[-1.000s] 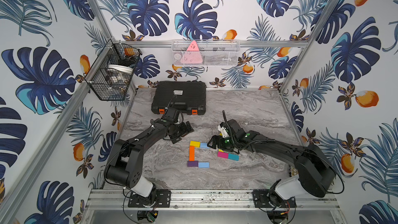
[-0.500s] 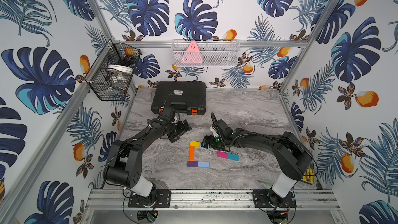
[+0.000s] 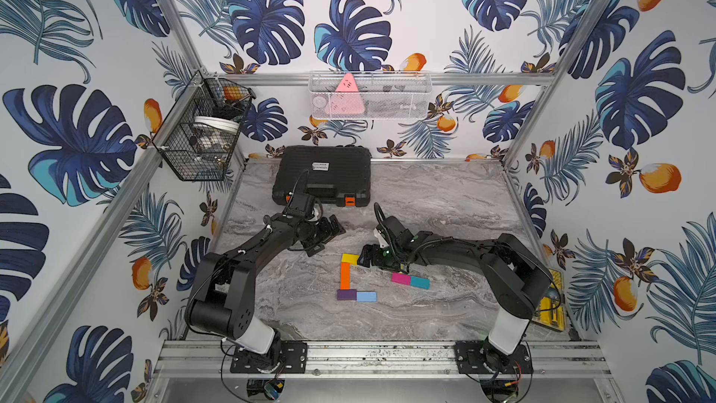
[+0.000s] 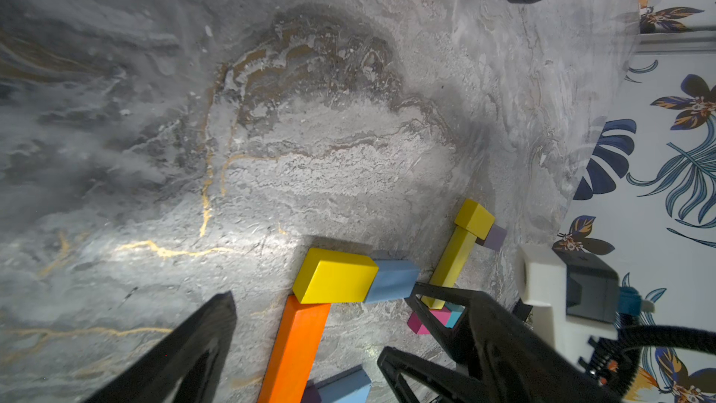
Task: Assemble the letter c with building blocks
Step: Adjust the building block at the center of the board, then reset both arms
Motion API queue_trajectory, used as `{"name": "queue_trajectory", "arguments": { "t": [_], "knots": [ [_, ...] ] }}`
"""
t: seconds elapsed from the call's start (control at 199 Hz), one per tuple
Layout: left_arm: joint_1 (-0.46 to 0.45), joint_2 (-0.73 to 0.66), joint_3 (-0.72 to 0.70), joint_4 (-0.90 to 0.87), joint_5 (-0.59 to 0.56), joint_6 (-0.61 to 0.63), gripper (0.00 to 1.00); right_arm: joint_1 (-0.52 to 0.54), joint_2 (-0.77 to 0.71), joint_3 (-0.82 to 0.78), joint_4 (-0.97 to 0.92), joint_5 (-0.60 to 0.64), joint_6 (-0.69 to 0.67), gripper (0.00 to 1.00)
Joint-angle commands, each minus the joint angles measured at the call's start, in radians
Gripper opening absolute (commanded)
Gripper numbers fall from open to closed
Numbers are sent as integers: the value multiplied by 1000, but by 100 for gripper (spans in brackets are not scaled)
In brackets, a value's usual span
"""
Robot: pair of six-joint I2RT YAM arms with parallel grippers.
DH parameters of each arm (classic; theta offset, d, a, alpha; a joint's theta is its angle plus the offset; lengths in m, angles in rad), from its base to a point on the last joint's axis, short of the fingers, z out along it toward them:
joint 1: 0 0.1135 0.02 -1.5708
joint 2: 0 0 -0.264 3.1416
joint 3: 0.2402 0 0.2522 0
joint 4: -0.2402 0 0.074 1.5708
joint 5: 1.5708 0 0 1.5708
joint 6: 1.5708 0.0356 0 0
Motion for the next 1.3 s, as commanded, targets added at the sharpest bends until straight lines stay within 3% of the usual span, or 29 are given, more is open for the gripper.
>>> {"name": "queue_trajectory", "arguments": {
  "t": [0.0,0.526,0.807,0.857,0.922,1.043,1.118,1.183,1.298],
  "knots": [
    [2,-2,-5,9,6,-5,99,4,7,11,18,-5,11,88],
    [2,-1,-9,15,9,-6,99,6,-12,-5,11,-12,12,88],
    [2,-83,53,-18,-34,51,99,-16,-314,-25,-169,110,-62,98],
    [-4,-113,83,-52,-102,86,99,-44,-388,-19,-237,162,-102,100],
    [-27,-163,123,-112,-288,126,99,-118,-472,-9,-327,229,-154,100],
    [-96,-271,109,-85,-639,170,99,-374,-598,-10,-392,308,-240,100],
    [-139,-328,38,47,-772,307,99,-433,-643,-2,-408,527,-258,100],
    [-148,-361,-29,149,-838,395,99,-433,-678,-64,-294,669,-318,100],
    [-146,-418,-177,342,-926,447,99,-439,-711,-273,86,970,-518,100]
  ]
}}
